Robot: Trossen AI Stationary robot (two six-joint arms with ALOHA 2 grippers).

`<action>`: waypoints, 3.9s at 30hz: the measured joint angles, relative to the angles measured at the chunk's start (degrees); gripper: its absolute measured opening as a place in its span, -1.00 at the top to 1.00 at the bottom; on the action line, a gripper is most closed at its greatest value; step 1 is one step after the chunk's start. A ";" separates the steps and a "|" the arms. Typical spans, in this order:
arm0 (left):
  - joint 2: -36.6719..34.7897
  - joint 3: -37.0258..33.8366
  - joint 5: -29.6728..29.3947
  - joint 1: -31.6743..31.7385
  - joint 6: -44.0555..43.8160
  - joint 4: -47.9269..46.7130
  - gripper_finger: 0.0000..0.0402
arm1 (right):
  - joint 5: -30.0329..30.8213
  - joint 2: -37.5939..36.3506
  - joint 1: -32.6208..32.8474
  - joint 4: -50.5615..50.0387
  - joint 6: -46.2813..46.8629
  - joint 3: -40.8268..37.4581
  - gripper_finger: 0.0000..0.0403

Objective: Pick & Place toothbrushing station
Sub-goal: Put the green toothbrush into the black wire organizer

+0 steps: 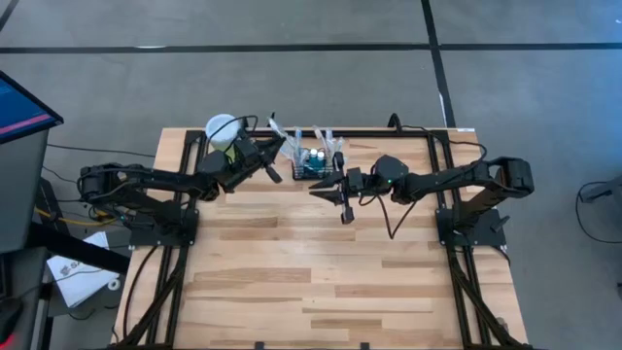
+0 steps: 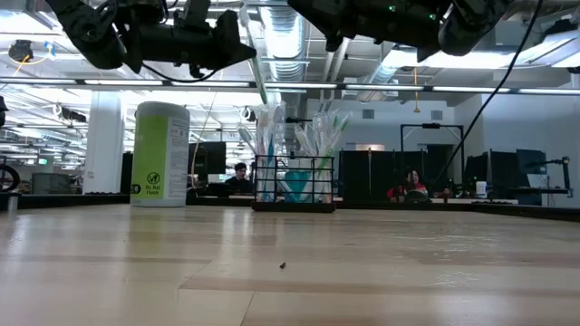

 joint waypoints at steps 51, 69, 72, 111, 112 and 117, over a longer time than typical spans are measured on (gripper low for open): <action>10.69 2.71 1.90 10.38 -9.28 -3.85 0.97 | 0.02 0.00 1.09 -5.95 -1.64 0.00 0.76; 15.89 2.73 3.39 10.27 -12.01 -2.96 0.97 | 0.02 0.00 1.09 -5.95 -1.64 0.00 0.76; 15.89 2.73 3.39 10.27 -12.01 -2.96 0.97 | 0.02 0.00 1.09 -5.95 -1.64 0.00 0.76; 15.89 1.03 4.89 10.03 -14.56 -3.55 0.97 | 0.02 0.00 1.09 -5.77 -2.58 0.00 0.76; 15.89 1.03 4.90 10.03 -14.56 -3.55 0.97 | 0.02 -0.01 1.09 -5.78 -2.58 0.00 0.76; 15.89 1.03 4.90 10.03 -14.52 -3.55 0.85 | 0.02 -0.01 1.09 -5.90 -2.58 0.00 0.76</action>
